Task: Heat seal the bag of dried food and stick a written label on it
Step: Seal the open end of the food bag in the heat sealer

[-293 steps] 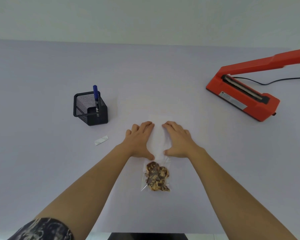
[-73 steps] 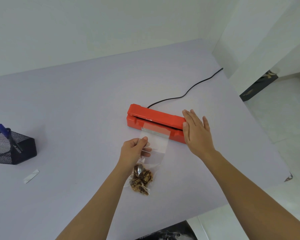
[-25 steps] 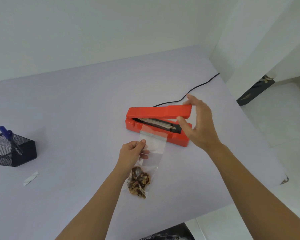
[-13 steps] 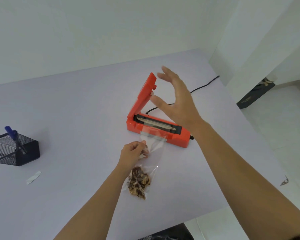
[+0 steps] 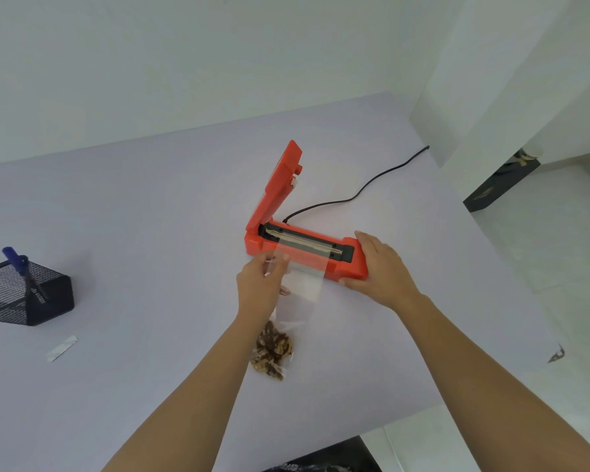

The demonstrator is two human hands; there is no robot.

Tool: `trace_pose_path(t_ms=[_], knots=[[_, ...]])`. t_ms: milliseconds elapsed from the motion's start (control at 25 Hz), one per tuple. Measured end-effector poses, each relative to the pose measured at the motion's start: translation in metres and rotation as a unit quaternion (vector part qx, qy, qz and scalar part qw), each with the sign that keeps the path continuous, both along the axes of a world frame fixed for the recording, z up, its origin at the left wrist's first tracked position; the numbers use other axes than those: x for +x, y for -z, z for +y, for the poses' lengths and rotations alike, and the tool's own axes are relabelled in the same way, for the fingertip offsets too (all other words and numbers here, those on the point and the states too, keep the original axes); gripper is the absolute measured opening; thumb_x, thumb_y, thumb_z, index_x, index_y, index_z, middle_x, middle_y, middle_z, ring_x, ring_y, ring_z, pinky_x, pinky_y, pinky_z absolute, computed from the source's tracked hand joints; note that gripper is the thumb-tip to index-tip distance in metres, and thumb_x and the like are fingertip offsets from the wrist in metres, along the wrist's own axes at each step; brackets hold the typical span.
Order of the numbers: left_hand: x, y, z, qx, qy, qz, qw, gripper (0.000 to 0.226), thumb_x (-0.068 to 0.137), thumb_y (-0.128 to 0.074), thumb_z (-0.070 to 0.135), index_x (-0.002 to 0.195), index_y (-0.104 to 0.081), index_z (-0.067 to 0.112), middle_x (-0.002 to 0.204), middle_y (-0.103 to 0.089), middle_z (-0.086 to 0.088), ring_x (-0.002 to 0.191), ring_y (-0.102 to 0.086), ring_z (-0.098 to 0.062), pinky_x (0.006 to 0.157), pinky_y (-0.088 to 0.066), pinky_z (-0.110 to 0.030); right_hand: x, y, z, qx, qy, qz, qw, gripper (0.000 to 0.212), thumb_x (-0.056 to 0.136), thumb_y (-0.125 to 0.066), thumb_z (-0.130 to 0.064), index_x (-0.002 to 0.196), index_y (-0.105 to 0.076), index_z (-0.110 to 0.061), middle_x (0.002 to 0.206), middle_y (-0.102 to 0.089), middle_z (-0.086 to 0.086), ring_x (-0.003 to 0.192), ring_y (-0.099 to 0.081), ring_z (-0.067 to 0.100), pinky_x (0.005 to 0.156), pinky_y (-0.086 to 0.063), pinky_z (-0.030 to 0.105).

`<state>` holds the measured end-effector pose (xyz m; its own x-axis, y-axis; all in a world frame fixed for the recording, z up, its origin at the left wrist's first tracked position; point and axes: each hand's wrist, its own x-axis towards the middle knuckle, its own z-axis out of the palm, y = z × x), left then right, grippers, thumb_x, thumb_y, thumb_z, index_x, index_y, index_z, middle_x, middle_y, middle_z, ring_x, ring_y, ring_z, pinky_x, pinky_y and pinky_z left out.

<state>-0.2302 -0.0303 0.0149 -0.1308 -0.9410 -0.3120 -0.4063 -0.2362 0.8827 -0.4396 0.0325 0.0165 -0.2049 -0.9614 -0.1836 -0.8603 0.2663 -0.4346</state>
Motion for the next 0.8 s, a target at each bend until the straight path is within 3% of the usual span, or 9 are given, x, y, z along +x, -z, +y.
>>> trace_pose_path(t_ms=[120,240,480,800], knots=[[-0.008,-0.01,-0.001,-0.023,-0.024,-0.036,0.999,0.021,0.091,-0.055,0.027,0.102,-0.067,0.014,0.088,-0.068,-0.011,0.036,-0.059,-0.008,0.049,-0.051,-0.02,0.0,0.003,-0.001,0.007,0.003,0.024,1.0,0.096,0.07,-0.075,-0.043,0.143,-0.022,-0.01,0.148,-0.033,0.008,0.129,-0.039,0.03,0.109,-0.028,0.039],[-0.013,-0.019,0.001,-0.046,-0.026,-0.048,0.997,0.018,0.092,-0.053,0.023,0.095,-0.068,0.015,0.078,-0.068,-0.014,0.035,-0.058,-0.006,0.047,-0.047,-0.012,0.0,0.004,-0.002,0.005,0.004,0.032,0.999,0.096,0.069,-0.075,-0.042,0.143,-0.023,-0.01,0.148,-0.033,0.009,0.129,-0.039,0.029,0.109,-0.027,0.038],[-0.014,-0.03,0.008,-0.057,-0.034,-0.002,0.998,0.02,0.093,-0.056,0.024,0.108,-0.068,0.021,0.082,-0.064,0.008,0.037,-0.058,-0.005,0.048,-0.048,-0.011,0.002,0.002,-0.001,-0.008,0.0,0.031,0.999,0.094,0.071,-0.075,-0.041,0.143,-0.022,-0.01,0.15,-0.031,0.008,0.132,-0.036,0.027,0.11,-0.023,0.036],[-0.006,-0.046,0.016,-0.046,-0.057,0.04,0.996,0.016,0.093,-0.057,0.023,0.101,-0.064,0.013,0.078,-0.069,-0.004,0.052,-0.059,-0.015,0.041,-0.045,-0.012,0.001,0.008,0.0,-0.009,0.002,0.031,0.999,0.096,0.072,-0.073,-0.044,0.144,-0.019,-0.01,0.151,-0.029,0.008,0.136,-0.03,0.024,0.114,-0.018,0.039]])
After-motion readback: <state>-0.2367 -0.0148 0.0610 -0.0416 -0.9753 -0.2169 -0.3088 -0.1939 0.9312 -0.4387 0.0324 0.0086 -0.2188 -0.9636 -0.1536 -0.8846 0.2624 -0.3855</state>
